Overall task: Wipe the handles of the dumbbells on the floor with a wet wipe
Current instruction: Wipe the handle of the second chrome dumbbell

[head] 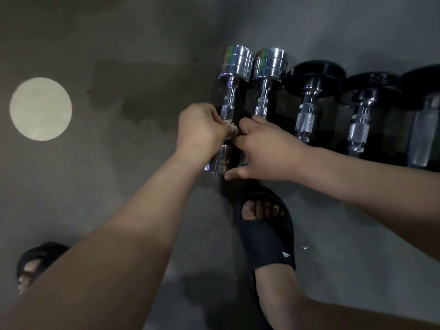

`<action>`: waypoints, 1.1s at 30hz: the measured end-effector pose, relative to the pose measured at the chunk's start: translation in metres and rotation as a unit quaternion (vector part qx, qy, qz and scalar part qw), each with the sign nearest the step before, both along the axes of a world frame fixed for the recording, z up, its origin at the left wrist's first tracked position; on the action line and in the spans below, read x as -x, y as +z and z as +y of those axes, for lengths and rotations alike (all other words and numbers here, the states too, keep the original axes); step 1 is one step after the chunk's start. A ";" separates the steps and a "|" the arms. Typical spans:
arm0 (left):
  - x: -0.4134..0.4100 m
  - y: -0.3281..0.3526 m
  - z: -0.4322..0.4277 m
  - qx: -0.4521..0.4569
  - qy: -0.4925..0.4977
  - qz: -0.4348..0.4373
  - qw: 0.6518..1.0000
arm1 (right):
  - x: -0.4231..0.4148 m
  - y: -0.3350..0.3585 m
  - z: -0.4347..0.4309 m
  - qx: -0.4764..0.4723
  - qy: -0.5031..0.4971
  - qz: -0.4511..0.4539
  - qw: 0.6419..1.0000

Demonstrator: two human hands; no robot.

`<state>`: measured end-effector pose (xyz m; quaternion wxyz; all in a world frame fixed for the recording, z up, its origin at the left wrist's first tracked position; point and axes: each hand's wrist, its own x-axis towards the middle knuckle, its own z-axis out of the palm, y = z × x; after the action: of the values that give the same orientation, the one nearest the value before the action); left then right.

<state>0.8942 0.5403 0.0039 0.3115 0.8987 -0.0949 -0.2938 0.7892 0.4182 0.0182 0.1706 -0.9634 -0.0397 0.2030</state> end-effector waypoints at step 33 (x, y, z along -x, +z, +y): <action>-0.028 -0.017 0.019 0.104 -0.070 0.168 0.978 | -0.005 0.005 -0.020 -0.105 -0.130 -0.023 0.986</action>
<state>0.9221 0.5594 -0.0135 0.3939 0.7900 -0.1335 -0.4504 0.7946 0.3980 0.0228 0.2952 -0.9414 0.0608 0.1514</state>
